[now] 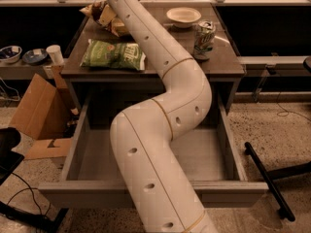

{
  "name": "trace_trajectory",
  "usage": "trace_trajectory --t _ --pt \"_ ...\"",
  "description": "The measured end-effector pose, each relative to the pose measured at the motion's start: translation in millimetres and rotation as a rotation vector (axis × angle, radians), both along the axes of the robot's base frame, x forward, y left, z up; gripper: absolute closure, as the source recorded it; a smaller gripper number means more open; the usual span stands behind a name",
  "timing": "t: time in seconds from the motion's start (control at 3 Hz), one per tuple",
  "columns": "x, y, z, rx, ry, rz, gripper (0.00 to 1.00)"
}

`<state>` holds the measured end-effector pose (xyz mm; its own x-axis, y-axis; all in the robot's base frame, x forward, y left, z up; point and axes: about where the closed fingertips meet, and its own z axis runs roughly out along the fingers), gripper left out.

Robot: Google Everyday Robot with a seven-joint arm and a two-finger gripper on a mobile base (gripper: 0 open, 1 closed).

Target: Pick brown chip bag from top drawer and place on counter

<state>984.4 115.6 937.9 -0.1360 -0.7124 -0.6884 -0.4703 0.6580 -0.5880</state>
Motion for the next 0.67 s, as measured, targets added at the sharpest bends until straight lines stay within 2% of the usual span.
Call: trace_trajectory --t 0.33,0.67 --pt "-8.3 -14.9 19.7 -0.036 -0.008 0.01 0.0" --pt "-31.1 -37.3 62.0 -0.093 -0.013 0.028 0.0"
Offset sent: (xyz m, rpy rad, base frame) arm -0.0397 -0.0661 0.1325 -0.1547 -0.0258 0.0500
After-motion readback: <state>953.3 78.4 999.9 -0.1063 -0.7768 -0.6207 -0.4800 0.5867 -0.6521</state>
